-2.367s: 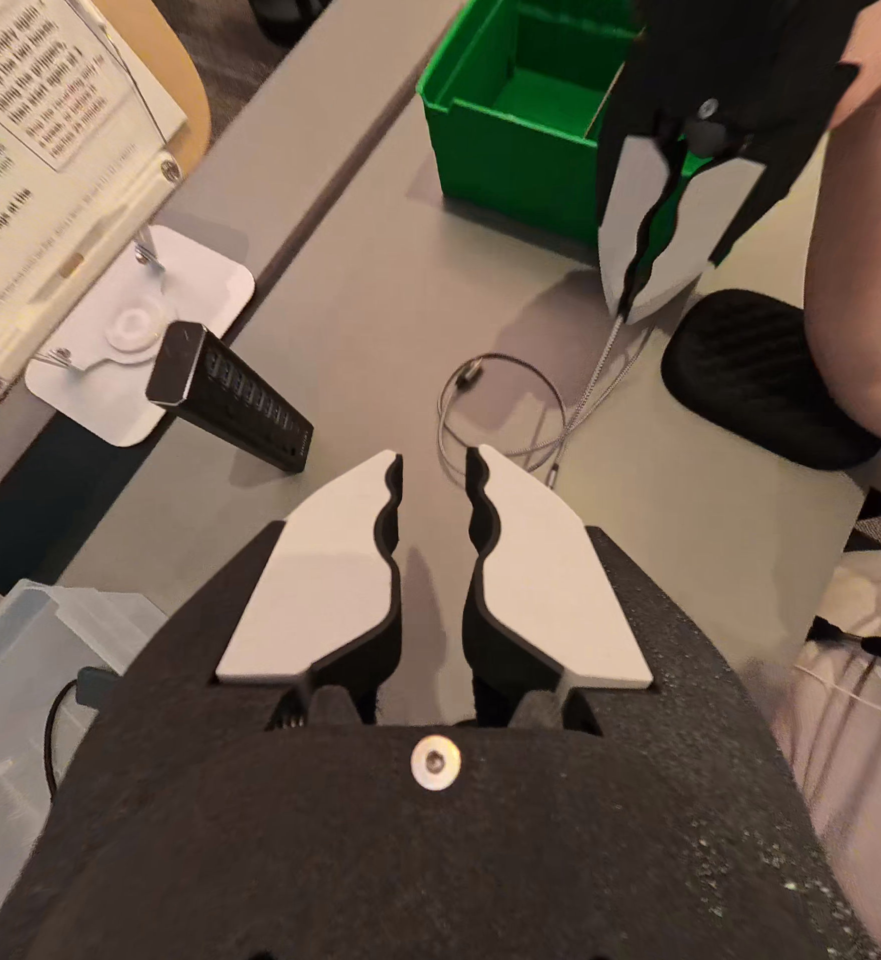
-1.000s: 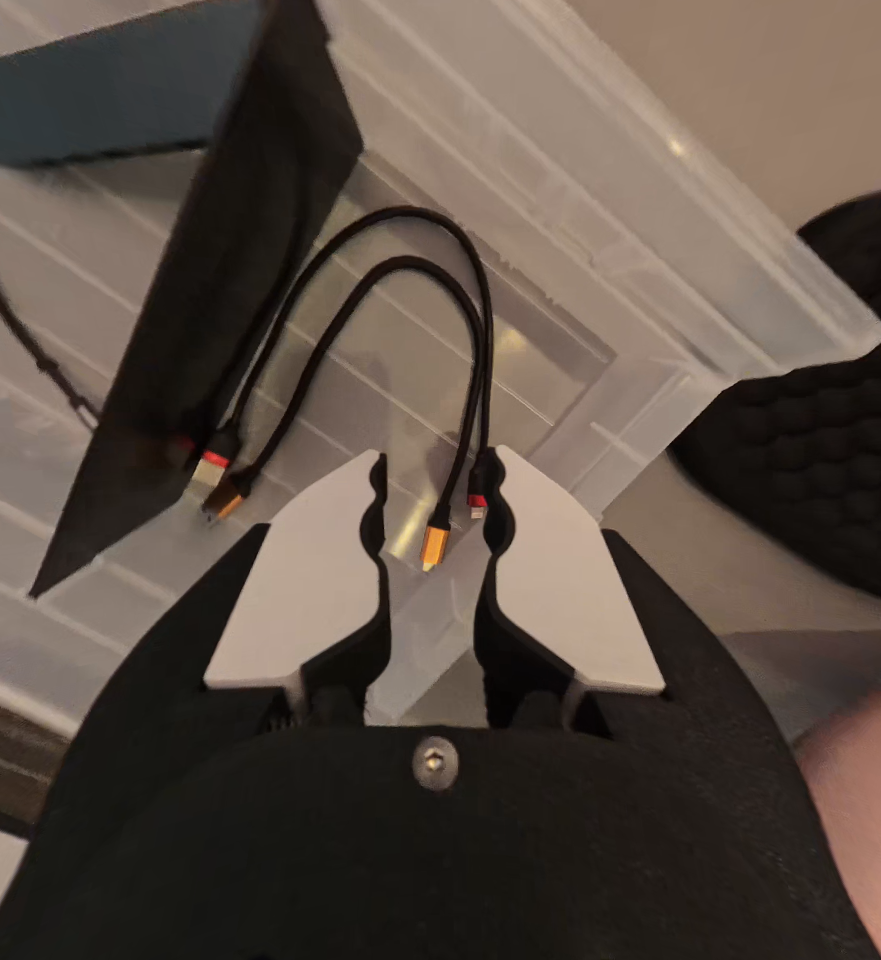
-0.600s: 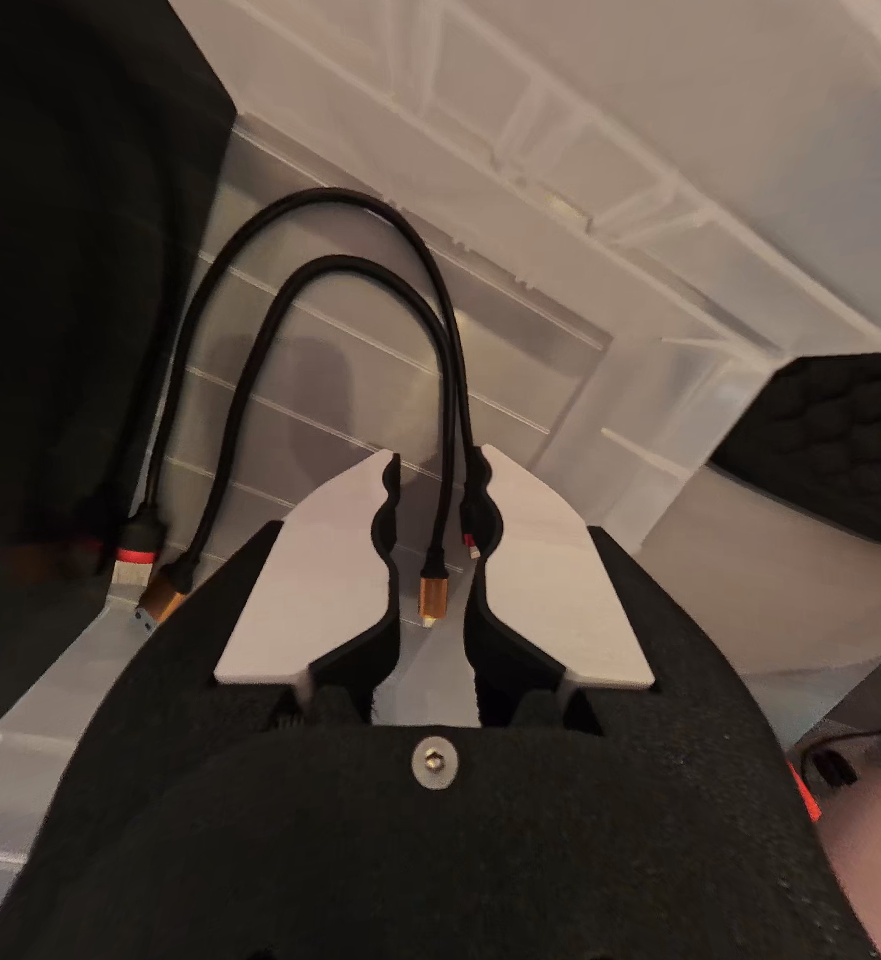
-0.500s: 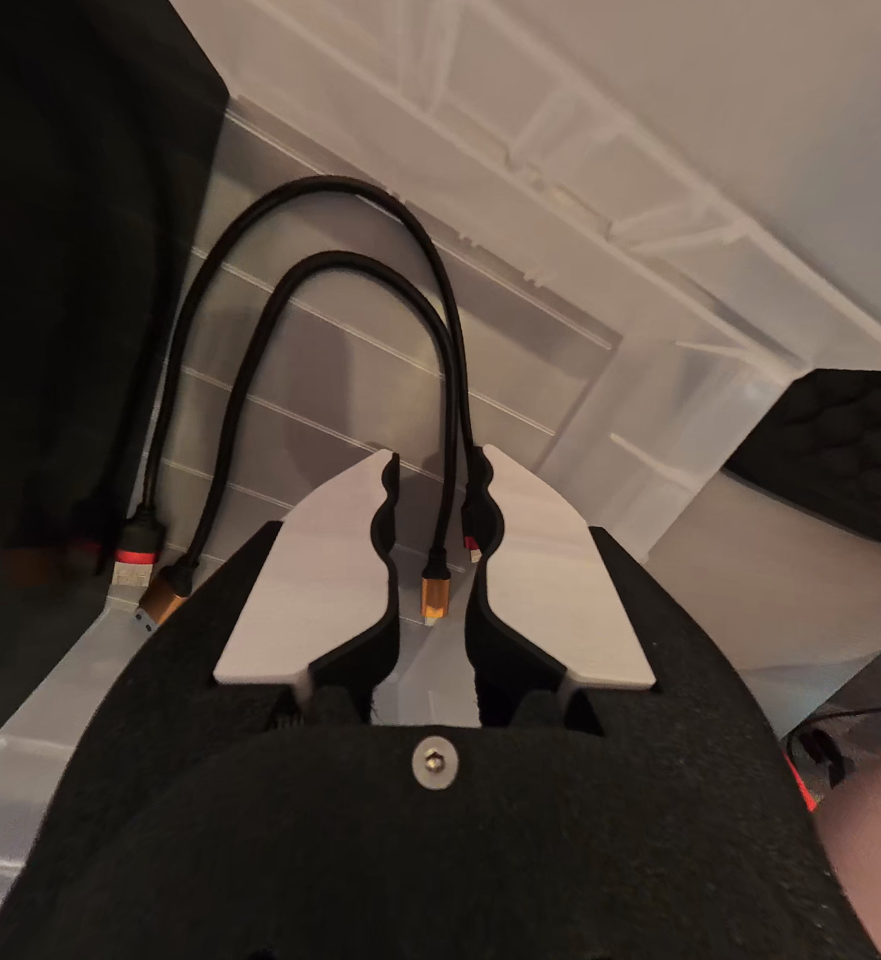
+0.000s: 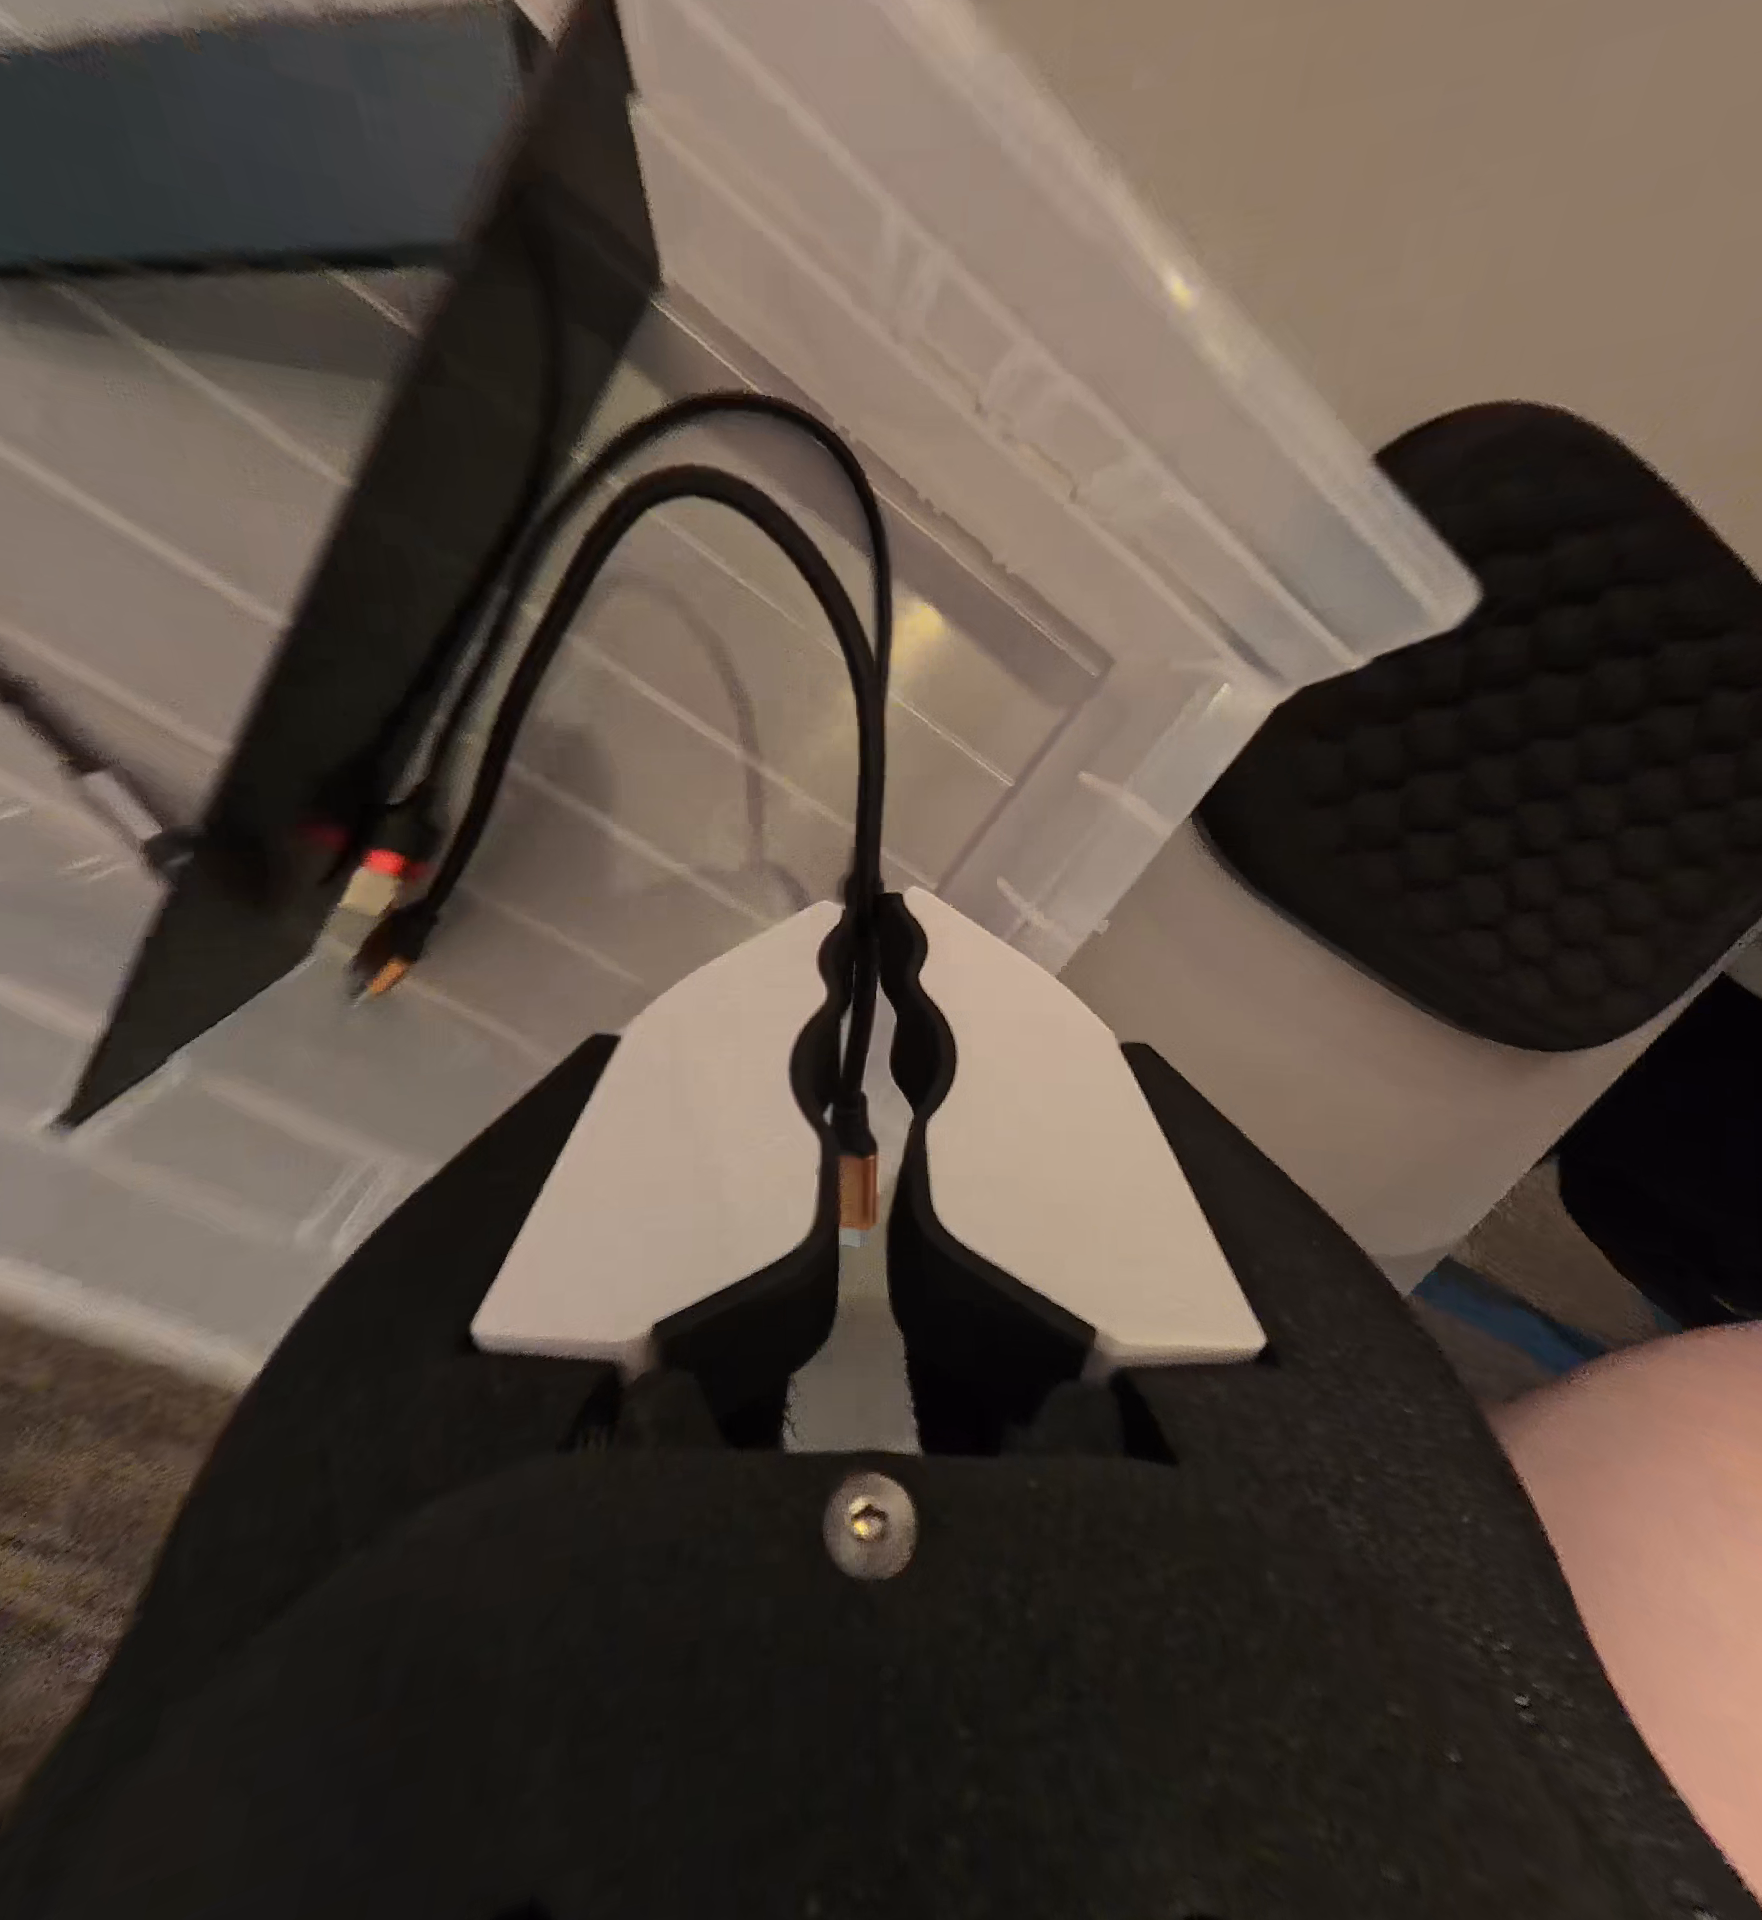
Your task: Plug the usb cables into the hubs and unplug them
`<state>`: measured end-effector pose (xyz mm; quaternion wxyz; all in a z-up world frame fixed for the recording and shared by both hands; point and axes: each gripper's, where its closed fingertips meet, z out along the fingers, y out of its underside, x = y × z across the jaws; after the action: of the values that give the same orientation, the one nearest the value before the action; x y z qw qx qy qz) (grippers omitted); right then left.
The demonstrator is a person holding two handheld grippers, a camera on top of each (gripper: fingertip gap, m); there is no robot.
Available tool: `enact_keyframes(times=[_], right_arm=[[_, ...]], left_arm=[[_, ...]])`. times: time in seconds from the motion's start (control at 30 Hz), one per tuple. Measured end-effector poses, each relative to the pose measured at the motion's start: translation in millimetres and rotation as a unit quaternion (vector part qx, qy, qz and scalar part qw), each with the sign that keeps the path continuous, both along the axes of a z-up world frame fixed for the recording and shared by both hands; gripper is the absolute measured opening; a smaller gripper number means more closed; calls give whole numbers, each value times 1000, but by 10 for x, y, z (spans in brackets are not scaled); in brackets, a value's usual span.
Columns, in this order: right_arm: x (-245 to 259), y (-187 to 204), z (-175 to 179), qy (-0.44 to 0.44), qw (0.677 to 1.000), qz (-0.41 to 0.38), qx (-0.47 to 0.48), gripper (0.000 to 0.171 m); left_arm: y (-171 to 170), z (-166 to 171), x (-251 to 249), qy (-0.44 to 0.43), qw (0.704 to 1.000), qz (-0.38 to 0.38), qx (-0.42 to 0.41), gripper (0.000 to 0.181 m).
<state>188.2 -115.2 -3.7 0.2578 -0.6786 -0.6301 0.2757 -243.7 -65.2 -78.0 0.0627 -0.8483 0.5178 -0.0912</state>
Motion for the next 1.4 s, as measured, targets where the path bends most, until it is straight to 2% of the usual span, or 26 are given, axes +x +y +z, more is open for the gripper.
enact_keyframes(times=[0.13,0.27,0.4,0.5,0.57,0.67,0.87,1.0,1.17,1.3,1.4], right_arm=[[-13,-19,59,11,1000,5,13,43],[4,-27,111,21,1000,5,23,43],[41,-26,156,30,999,1,31,43],[82,-26,175,38,999,-4,33,43],[110,-24,184,47,998,-7,30,43],[164,-12,168,52,998,-17,24,43],[271,2,147,56,998,-29,18,43],[269,39,105,47,998,-31,14,43],[169,88,38,36,999,-16,5,43],[111,155,-68,17,1000,-16,-7,43],[72,252,-130,9,1000,-29,-10,43]], left_arm=[[-45,635,35,-15,998,6,69,4],[-180,1292,286,-17,989,-20,145,4],[-411,1754,901,-15,971,-99,215,4],[-534,1841,1480,-15,954,-164,250,4],[-544,1774,1860,-26,947,-186,259,4],[-474,1477,2380,-47,949,-193,247,4],[-503,373,3060,-75,965,-201,150,4],[-573,-71,3283,-104,971,-191,102,4],[-629,-408,3360,-119,974,-183,67,4],[-702,-541,3318,-137,972,-189,30,5],[-624,-463,3287,-173,970,-166,35,22]])
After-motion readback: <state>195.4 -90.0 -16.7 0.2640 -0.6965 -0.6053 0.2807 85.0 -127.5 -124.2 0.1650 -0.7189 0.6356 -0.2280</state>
